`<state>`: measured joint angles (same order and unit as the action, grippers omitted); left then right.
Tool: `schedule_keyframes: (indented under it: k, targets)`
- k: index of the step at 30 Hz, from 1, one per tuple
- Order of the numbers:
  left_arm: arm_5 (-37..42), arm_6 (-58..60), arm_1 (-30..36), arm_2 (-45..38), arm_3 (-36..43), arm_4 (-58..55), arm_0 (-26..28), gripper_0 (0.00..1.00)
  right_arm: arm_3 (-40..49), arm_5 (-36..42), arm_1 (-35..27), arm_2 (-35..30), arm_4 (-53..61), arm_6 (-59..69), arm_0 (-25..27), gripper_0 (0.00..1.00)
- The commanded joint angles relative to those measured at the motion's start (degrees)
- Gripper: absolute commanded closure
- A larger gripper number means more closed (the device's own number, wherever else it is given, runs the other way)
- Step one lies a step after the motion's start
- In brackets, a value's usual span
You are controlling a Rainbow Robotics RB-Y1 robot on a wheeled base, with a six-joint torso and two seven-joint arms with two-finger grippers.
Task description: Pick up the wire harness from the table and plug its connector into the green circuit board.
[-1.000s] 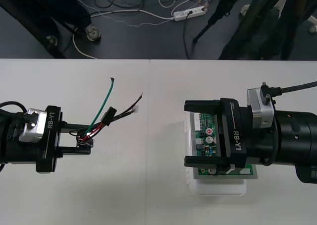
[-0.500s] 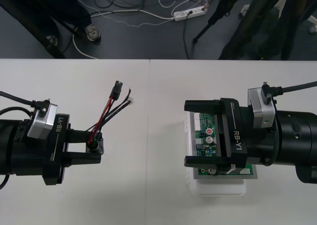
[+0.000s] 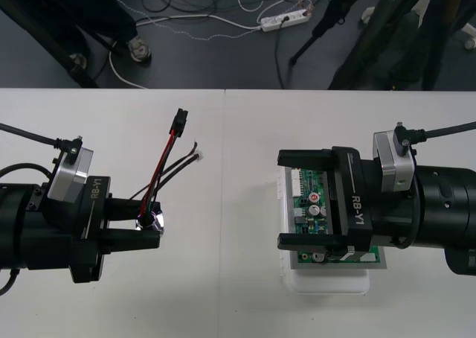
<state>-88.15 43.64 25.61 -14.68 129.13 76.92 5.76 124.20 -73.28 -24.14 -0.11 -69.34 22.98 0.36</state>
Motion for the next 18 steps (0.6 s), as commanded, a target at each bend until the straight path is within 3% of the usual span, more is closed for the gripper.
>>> schedule_keyframes:
  k: [1,18]
  targets:
    - [-1.9,-0.3,-1.1,-1.6,2.1,-0.3,1.8,1.0,0.7,0.5,0.1,-1.9,1.1,2.3,0.5,0.0]
    - [-1.9,2.2,-1.3,-0.4,2.1,-3.0,1.9,1.0,0.7,0.4,0.1,-2.4,2.3,2.9,-0.1,0.0]
